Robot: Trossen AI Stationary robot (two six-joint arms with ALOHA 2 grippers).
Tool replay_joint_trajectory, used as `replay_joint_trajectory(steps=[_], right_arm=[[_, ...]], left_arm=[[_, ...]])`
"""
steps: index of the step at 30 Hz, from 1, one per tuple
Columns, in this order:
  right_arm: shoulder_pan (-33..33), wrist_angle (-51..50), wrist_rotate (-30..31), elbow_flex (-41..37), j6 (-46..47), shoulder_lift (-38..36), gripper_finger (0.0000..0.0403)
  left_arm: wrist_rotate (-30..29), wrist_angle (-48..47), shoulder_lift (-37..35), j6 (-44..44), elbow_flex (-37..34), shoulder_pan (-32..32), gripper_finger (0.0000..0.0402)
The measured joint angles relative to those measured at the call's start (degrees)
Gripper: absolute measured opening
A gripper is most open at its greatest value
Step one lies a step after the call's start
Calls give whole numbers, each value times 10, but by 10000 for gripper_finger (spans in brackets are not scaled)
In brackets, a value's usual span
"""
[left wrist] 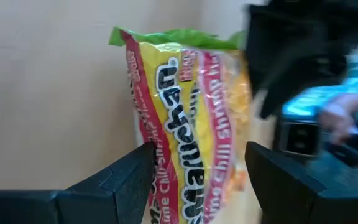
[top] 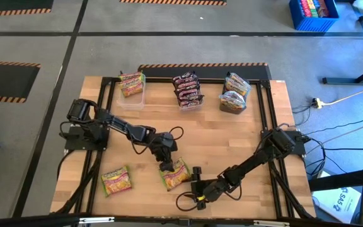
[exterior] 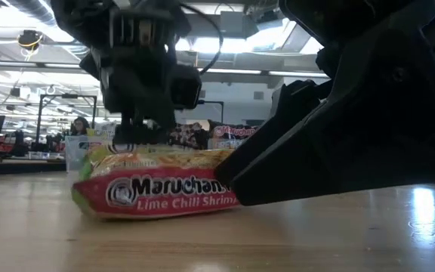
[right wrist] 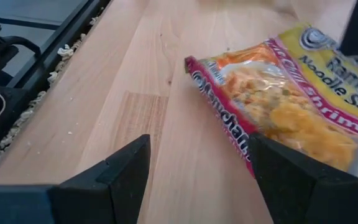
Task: Sort Maruchan noodles
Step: Put the green noodle pack into the left transparent bin
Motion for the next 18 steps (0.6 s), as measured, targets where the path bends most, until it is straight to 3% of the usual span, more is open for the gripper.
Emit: replay_joint_trajectory(steps=[4,11,18], right_arm=[[0,0,-1,0,0,0,254],[0,3,6,0,0,0,254],[0,4,6,0,0,0,254]], left_arm=[[19,15,0,-14,-1,-1,244],[-4,-22,28,-30,-2,-3,244],[-2,36,61,-27,0,-16,241]])
